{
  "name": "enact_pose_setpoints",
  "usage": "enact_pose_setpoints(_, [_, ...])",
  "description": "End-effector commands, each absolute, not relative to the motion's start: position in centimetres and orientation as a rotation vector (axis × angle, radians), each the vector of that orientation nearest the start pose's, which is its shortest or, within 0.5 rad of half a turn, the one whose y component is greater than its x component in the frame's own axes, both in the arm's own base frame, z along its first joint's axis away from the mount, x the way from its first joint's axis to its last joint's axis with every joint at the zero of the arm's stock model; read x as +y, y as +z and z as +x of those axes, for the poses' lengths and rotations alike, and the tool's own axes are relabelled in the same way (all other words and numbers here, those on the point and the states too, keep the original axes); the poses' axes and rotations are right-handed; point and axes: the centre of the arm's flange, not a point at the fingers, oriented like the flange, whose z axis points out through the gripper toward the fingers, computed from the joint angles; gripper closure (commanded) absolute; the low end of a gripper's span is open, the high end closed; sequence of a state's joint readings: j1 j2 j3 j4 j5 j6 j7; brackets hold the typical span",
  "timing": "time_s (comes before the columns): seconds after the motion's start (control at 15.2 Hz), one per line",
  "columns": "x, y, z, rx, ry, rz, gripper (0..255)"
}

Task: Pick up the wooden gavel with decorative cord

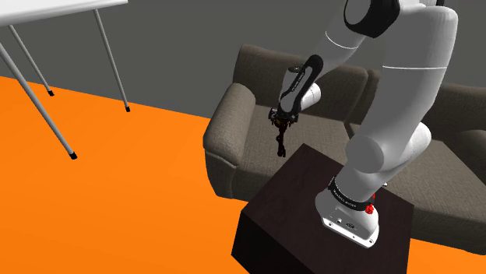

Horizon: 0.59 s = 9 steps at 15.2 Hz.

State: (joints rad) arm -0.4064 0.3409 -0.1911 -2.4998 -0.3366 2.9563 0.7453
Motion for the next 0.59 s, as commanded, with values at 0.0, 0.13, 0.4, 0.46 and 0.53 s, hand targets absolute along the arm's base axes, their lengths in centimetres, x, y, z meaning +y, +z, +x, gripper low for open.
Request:
enact_pose_setpoints(0.0, [-26.7, 14.5, 39.4, 1.639, -0.207, -2.843, 0])
enact_pose_setpoints(0.13, [-27.7, 13.3, 39.3, 1.680, -0.212, -2.827, 0])
enact_pose_setpoints(0.4, [-27.7, 11.2, 39.3, 1.680, -0.212, -2.827, 0])
enact_pose_setpoints(0.46, [-27.7, 10.7, 39.3, 1.680, -0.212, -2.827, 0])
enact_pose_setpoints(0.53, [-27.7, 10.2, 39.3, 1.680, -0.212, -2.827, 0])
